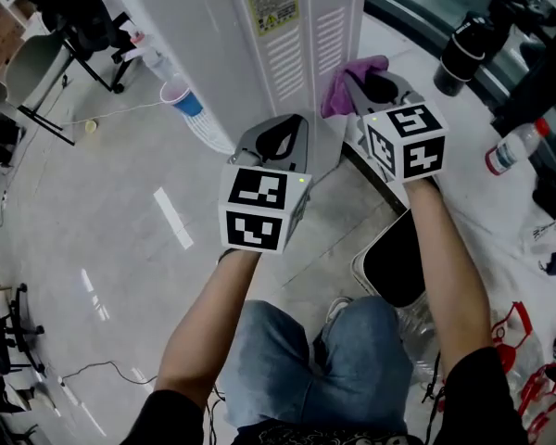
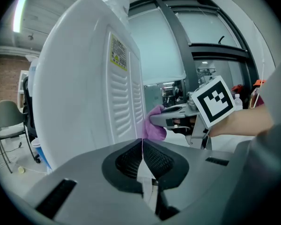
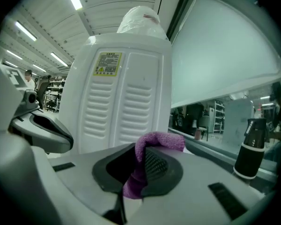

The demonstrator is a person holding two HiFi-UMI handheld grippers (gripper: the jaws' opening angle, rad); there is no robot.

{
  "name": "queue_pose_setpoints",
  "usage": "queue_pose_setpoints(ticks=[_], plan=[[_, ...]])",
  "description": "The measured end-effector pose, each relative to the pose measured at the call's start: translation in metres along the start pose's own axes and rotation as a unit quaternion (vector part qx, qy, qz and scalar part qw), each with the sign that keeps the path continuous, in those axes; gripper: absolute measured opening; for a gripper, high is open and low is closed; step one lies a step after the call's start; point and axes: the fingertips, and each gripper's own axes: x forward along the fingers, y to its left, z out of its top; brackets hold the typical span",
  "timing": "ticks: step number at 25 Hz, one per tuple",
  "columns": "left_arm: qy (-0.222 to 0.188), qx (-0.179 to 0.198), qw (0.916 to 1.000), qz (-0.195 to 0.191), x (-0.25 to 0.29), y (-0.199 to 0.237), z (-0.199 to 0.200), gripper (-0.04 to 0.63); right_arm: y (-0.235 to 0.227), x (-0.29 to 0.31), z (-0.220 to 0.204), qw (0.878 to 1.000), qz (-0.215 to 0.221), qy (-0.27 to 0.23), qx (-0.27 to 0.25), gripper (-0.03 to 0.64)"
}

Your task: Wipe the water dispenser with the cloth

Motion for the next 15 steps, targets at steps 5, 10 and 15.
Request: queue_pose_setpoints(ticks=[5, 10, 15], plan=[[-0.005, 0.01, 0.9999, 0.001, 0.006, 0.0, -0.018, 0.028, 0.014, 0.007, -0.042, 1.0, -0.001, 0.004, 0.01, 0.032], [-0.007, 0.015, 0.9999, 0.004, 0.012, 0.001, -0.029, 0.028, 0.021, 0.015, -0.089, 1.0, 0.003, 0.019, 0.023, 0.032], [-0.008, 0.021, 0.9997, 0.008, 0.02, 0.004, -0.032, 0.028, 0.021, 0.027, -0.136, 0.998, 0.002, 0.039, 0.052, 0.034]])
